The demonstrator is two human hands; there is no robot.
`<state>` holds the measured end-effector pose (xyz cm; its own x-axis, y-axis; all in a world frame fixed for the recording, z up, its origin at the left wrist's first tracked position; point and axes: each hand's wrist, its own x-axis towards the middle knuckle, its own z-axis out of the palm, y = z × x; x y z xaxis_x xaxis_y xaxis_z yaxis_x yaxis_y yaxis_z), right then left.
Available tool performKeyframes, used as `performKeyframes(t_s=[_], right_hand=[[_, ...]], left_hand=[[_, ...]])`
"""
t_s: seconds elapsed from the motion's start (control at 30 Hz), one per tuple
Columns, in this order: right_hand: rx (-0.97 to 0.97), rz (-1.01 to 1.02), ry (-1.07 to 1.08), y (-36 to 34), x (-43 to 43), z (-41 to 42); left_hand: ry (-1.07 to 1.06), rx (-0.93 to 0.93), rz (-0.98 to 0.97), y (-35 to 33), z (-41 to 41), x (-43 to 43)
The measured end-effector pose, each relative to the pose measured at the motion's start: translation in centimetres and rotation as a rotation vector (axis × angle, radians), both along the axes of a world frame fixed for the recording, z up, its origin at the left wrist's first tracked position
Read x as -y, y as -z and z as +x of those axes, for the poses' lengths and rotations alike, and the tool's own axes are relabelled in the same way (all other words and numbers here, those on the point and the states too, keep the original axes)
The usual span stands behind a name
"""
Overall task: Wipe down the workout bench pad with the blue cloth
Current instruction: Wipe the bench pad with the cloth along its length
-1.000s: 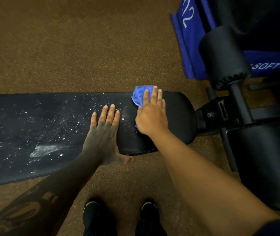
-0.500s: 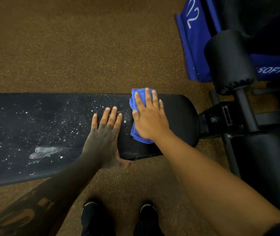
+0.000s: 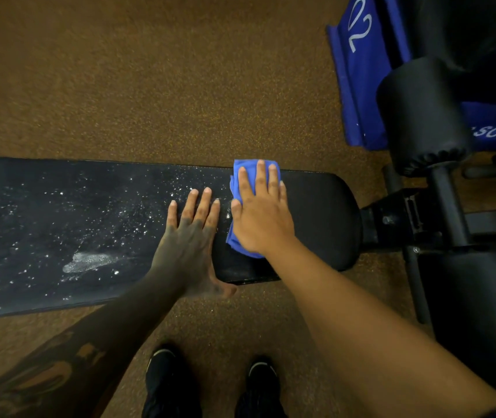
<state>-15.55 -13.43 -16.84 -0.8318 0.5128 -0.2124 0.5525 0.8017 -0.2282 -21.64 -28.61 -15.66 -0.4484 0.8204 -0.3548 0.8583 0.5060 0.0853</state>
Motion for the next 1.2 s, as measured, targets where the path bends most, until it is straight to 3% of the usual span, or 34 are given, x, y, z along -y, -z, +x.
performKeyframes(t_s=[0.3,0.53,0.7,0.93,1.1,1.2], right_hand=[[0.002,-0.005,-0.049,-0.2,3.8,2.5],[0.008,-0.024,0.064,-0.2,2.0,-4.3],[-0.044,0.007,-0.081,-0.2,5.3,0.3],[-0.005,-0.001,0.091,-0.1,4.2,-3.9],[-0.017,0.014,-0.04,-0.6,7.4,2.9],[0.024,0.024,0.075,-0.5,6.3,4.3]], left_hand=[[-0.029,0.005,0.002,0.2,-0.5,1.4],[0.005,0.008,-0.006,0.1,-1.5,2.3],[0.009,0.009,-0.013,0.2,-2.0,3.2],[0.036,0.004,0.001,0.4,-2.6,3.7],[0.044,-0.002,0.018,0.3,-2.7,4.2],[0.049,-0.008,0.024,0.1,-2.6,4.1]])
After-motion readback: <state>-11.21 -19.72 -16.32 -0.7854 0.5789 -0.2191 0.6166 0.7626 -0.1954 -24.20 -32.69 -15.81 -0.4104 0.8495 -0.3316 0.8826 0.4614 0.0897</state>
